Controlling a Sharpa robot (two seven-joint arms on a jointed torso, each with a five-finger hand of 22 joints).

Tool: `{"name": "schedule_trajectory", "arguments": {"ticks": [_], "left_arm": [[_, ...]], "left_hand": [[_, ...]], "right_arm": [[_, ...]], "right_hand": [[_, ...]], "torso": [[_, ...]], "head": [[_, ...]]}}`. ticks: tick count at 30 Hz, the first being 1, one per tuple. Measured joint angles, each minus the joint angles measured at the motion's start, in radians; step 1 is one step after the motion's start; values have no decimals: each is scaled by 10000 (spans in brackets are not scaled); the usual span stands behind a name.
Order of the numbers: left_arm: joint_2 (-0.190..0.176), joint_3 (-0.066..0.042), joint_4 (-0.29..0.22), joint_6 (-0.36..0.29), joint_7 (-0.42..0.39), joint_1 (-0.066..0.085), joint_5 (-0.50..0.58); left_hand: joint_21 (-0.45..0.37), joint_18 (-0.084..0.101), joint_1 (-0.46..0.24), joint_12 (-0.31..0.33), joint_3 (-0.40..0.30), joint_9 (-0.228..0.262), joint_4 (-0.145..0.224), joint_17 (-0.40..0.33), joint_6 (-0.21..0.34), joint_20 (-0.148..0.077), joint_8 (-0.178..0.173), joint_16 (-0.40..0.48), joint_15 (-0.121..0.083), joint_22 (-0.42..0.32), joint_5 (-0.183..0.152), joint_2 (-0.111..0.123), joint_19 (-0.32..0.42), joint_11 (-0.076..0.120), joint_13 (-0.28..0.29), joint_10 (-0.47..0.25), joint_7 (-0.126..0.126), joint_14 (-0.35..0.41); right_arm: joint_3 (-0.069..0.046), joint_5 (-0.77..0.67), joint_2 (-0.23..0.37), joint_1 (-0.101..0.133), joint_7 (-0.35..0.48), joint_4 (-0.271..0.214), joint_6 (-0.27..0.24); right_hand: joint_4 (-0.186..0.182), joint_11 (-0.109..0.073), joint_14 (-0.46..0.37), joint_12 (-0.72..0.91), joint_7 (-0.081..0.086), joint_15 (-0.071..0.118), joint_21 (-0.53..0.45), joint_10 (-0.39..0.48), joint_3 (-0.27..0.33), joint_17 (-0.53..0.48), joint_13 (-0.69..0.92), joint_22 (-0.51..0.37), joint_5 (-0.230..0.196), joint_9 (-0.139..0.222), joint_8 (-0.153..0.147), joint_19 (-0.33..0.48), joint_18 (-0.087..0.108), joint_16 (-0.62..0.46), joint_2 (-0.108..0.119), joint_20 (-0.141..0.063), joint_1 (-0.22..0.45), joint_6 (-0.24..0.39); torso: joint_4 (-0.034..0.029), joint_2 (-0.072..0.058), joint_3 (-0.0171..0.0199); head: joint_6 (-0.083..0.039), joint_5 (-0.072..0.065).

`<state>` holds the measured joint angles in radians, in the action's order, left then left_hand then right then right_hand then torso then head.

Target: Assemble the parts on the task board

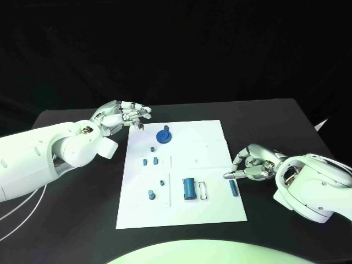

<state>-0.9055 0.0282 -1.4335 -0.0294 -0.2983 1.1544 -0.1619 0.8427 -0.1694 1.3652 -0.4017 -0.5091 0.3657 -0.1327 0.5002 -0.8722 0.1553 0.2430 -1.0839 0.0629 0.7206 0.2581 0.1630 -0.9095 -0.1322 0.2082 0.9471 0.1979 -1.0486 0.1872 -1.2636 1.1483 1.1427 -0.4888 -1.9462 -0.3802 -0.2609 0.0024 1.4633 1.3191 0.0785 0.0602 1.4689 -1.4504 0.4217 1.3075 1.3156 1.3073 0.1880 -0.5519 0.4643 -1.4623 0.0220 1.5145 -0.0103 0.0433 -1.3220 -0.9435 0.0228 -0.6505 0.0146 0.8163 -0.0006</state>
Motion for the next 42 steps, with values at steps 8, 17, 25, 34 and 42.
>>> {"name": "schedule_trajectory", "arguments": {"ticks": [8, 17, 25, 34, 42], "left_arm": [[14, 3, -27, 0, -27, -2, 6], [3, 6, -27, 0, -34, -4, 10], [-9, 8, -27, 0, -35, -4, 14], [-20, 9, -29, -1, -36, -4, 16], [-23, 9, -30, -1, -36, -5, 19]], "left_hand": [[0, 0, 0, 0, 0, 0, 0, 0, 0, 0, 0, 0, 0, 0, 0, 0, 0, 0, -1, 0, 0, 0], [1, -1, 0, 0, 0, 0, 1, 0, 0, 0, 0, 0, 0, -4, 0, 0, 0, 0, -2, 0, 0, 0], [2, 0, 0, 0, 0, 7, 1, -8, 0, 0, 0, 0, 0, -18, 0, 0, 0, 0, -2, 0, 0, 0], [3, -1, 0, 0, -1, 7, 1, -7, 0, 0, 0, 0, 0, -18, 0, 0, 0, 0, -3, 1, 0, 0], [3, -1, 0, 1, -1, 6, 1, -7, 0, 0, 0, 0, 0, -17, 0, 0, 0, -1, -3, 1, 0, 0]], "right_arm": [[40, -538, 204, -258, -30, 50, 81], [64, -905, 100, -580, -195, 205, 324], [71, -1119, -22, -756, -319, 305, 536], [46, -1318, -126, -837, -422, 384, 724], [17, -1528, -271, -882, -510, 483, 747]], "right_hand": [[-82, 17, 1, 2, -32, -2, 47, 16, 83, -1, 1, 8, 0, -59, 0, 0, 0, 0, 38, 0, -39, -174], [-110, 30, 14, 25, -62, -16, 47, 20, 111, -1, 7, 7, -43, -83, 41, 0, 0, 0, 24, 0, -77, -205], [-110, 17, 15, 45, -92, -18, 46, 5, 110, -2, 19, 6, -43, -114, 40, 0, 1, 0, 24, 0, -77, -234], [-36, 14, 23, 66, -140, 29, 121, 0, 37, -2, 26, 5, -491, -242, 160, 0, 1, 0, 216, 0, -372, -321], [137, -25, 28, 22, -129, 83, 121, 37, -257, 5, 26, 4, -611, -711, 144, -40, 1, 0, 463, -40, -623, -424]], "torso": [[-8, -6, 2], [-25, -12, -5], [-28, -13, -5], [-22, -12, -5], [-22, -10, -5]], "head": [[31, -80], [82, -105], [128, -79], [168, -70], [197, -65]]}}
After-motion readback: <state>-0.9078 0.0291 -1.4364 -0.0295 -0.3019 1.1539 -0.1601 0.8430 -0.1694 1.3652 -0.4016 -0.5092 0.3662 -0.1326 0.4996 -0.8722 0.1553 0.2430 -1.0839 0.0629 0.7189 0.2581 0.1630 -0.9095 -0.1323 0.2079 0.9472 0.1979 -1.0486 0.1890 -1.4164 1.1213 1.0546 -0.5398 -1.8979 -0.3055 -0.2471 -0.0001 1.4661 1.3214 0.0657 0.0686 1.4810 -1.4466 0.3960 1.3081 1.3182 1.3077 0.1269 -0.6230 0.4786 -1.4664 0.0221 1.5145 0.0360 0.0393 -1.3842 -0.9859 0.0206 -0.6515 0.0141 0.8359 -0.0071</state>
